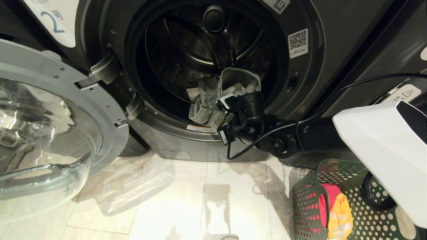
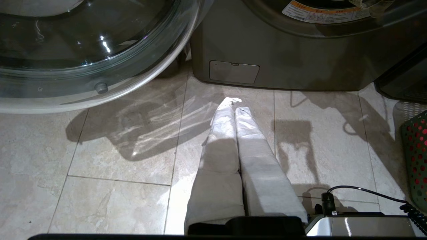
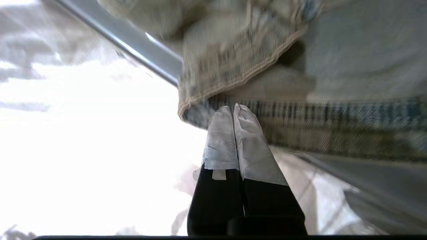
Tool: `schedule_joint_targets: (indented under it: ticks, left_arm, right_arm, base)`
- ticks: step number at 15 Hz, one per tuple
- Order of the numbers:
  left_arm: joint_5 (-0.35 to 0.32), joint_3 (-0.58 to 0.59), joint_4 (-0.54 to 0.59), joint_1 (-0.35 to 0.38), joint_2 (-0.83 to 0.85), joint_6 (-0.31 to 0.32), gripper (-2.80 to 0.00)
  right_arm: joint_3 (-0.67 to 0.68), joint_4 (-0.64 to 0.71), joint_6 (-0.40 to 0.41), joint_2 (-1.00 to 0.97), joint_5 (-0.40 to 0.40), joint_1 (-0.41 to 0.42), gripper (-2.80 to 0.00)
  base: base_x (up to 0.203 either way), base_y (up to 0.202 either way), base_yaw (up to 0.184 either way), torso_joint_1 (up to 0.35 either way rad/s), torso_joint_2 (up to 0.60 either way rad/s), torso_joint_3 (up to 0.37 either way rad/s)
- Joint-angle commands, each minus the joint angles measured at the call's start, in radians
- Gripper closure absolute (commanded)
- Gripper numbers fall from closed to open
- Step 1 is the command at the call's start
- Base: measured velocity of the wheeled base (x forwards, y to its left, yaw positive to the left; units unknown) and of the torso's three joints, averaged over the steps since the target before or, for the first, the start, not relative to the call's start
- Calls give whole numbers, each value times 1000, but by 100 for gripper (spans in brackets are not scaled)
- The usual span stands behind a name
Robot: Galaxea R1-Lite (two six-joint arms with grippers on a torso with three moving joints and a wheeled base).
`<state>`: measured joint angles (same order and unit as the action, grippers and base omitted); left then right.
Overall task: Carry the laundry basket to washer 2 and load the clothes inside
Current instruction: Place the clothes into the washing machine
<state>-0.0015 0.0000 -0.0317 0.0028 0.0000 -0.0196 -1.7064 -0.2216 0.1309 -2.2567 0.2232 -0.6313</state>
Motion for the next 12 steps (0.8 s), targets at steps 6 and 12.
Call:
schedule_joint_targets:
  ticks: [6, 12]
  left_arm:
    - [0, 11, -1, 0, 0, 0, 0]
    - [0, 11, -1, 0, -1, 0, 0]
  right_arm:
    - [-229, 49, 13, -168, 50, 25, 0]
    - [-262, -235, 22, -224, 58, 30, 0]
  base:
    - [0, 0, 0, 0, 0, 0]
    - [0, 0, 0, 0, 0, 0]
